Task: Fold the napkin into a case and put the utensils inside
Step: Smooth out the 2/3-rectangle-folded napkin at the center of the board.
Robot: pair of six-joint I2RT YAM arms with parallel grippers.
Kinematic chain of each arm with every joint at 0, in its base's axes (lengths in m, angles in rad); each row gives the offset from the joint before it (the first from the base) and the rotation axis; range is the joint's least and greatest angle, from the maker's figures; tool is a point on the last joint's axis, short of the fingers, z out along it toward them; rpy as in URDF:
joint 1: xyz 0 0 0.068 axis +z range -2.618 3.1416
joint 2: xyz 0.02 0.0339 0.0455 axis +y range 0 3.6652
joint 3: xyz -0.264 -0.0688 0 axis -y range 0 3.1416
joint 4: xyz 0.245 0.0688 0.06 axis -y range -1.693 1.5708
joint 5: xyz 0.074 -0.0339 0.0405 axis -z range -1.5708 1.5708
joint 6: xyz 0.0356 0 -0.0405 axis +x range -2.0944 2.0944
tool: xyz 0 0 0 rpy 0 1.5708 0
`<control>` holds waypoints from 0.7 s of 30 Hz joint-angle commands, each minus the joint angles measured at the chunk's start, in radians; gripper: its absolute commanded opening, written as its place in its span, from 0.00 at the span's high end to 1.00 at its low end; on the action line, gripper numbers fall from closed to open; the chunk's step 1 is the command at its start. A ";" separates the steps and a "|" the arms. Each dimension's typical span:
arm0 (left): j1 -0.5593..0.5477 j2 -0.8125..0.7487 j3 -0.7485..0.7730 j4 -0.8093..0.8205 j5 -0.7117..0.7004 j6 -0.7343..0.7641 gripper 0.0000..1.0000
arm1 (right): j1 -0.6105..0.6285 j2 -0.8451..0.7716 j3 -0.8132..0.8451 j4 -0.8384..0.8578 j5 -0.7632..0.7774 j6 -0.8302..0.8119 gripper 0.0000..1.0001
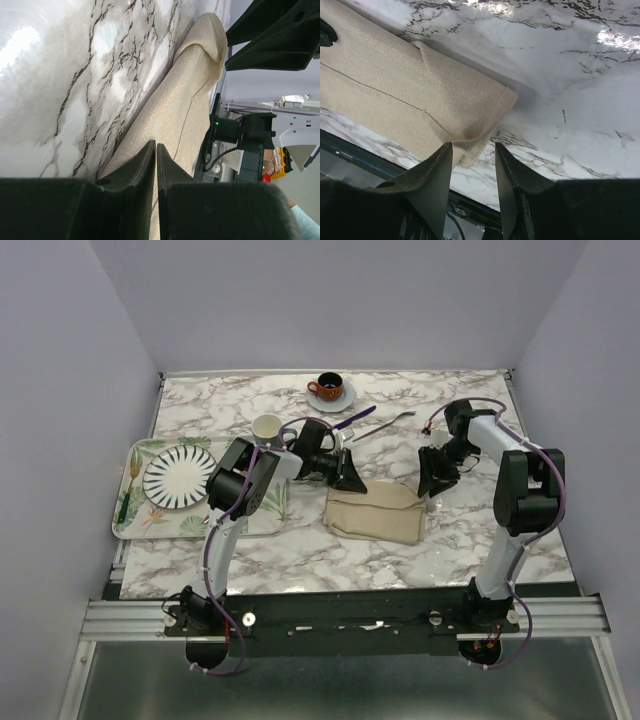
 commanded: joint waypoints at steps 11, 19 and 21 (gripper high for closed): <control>-0.005 0.017 -0.028 -0.015 -0.075 0.016 0.81 | -0.003 0.052 0.065 0.010 0.048 0.111 0.60; -0.005 0.014 -0.037 -0.007 -0.077 0.016 0.81 | -0.003 0.073 0.060 -0.004 0.024 0.105 0.74; -0.003 0.013 -0.039 -0.007 -0.078 0.014 0.81 | -0.005 0.066 0.054 -0.022 0.013 0.091 0.85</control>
